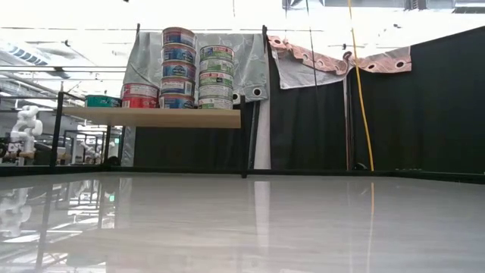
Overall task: Stack canned seafood by type on shelf
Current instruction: Return to Home Position
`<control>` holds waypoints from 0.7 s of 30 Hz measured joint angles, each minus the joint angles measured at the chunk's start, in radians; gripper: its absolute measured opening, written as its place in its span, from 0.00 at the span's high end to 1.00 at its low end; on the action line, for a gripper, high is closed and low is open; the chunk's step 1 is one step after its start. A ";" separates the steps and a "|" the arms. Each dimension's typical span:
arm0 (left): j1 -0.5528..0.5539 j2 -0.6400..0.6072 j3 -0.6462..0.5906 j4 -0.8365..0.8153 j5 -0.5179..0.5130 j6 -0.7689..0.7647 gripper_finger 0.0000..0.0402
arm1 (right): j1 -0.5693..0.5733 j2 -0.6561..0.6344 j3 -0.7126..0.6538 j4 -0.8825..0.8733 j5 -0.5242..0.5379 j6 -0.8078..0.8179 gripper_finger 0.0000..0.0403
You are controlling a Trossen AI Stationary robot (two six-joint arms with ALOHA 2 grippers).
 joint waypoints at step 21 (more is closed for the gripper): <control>-0.163 -0.289 -0.083 -0.048 0.071 0.131 1.00 | 0.098 -0.009 -0.002 0.129 -0.019 -0.059 0.99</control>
